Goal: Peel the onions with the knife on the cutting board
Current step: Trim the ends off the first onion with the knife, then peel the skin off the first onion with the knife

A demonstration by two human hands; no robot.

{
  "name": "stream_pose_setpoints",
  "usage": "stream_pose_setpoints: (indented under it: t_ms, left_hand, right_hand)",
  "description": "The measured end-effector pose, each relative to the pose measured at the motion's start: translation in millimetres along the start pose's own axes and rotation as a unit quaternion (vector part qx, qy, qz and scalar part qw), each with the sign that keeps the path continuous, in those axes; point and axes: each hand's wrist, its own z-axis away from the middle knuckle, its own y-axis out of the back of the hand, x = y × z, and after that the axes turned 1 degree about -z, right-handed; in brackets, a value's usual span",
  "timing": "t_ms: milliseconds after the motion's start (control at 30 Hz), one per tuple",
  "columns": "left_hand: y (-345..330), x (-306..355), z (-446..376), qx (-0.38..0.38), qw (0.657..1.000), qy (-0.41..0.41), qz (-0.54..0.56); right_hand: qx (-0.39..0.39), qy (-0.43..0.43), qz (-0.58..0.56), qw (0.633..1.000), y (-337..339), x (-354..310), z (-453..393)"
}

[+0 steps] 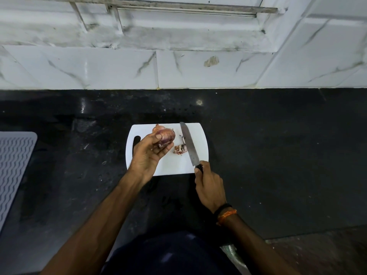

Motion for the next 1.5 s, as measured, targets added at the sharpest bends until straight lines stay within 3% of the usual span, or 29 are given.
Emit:
stream_pose_setpoints:
  t_ms: [100,233,500,600,700,767,867,1100,1500]
  left_hand:
    - [-3,3,5,0.004,1.000,0.001,0.029]
    - [-2,3,9,0.016,0.999,0.016,0.046]
    - [7,-7,6,0.007,0.994,0.054,0.091]
    - [16,-11,0,-0.041,0.991,0.071,0.107]
    - [17,-11,2,-0.080,0.990,0.073,0.089]
    - [16,-10,4,-0.102,0.990,0.066,0.078]
    - [17,-11,4,-0.117,0.990,0.053,0.066]
    - [16,-8,7,-0.113,0.992,0.042,0.040]
    - [14,-12,8,-0.107,0.994,0.018,0.019]
  right_hand:
    - [0.008,0.027,-0.023,0.999,-1,3,2]
    - [-0.045,0.077,0.013,0.996,-10,8,11]
    - [-0.051,0.014,0.005,0.999,-8,10,2]
    - [-0.066,-0.031,-0.182,0.981,5,-2,-3]
    - [-0.080,-0.070,-0.392,0.914,23,-22,-7]
    - [-0.091,-0.072,-0.439,0.891,35,-33,-14]
    - [-0.091,-0.063,-0.427,0.898,48,-41,-22]
    - [-0.029,0.045,-0.207,0.977,52,-50,-26]
    - [0.036,0.083,-0.105,0.990,51,-60,-34]
